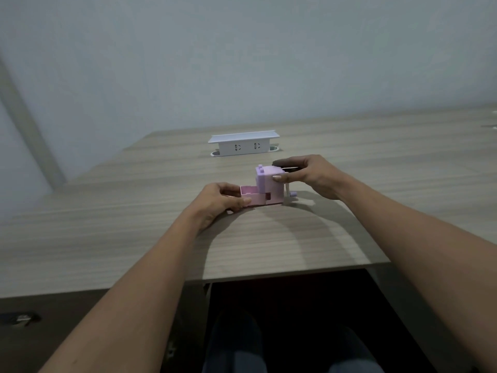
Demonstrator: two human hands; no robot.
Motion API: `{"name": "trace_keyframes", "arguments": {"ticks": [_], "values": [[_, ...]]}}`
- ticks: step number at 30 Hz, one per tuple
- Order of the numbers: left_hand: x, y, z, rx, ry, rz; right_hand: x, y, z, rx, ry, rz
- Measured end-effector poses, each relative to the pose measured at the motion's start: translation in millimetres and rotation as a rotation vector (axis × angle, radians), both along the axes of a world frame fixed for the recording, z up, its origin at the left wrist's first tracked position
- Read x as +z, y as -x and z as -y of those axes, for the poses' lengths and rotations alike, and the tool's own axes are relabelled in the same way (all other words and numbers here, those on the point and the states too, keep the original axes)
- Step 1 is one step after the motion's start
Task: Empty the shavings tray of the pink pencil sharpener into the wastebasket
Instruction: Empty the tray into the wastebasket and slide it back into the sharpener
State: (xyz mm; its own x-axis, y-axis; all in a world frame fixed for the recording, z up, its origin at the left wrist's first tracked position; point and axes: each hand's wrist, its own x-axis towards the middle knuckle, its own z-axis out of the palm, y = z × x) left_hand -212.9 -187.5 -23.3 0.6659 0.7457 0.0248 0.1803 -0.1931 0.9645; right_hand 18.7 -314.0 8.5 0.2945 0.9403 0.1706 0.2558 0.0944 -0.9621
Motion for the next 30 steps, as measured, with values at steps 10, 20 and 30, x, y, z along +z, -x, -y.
{"name": "trace_keyframes", "arguments": {"ticks": [10, 20, 30], "values": [[2, -28, 17, -0.074, -0.049, 0.02, -6, 4, -2, -0.03, -0.06, 0.008], [-3, -29, 10, -0.092, -0.041, 0.026, -28, -11, 5, 0.016, 0.053, 0.152], [3, -57, -32, -0.058, -0.079, 0.04, -15, -39, -42, 0.018, 0.057, 0.161]]}}
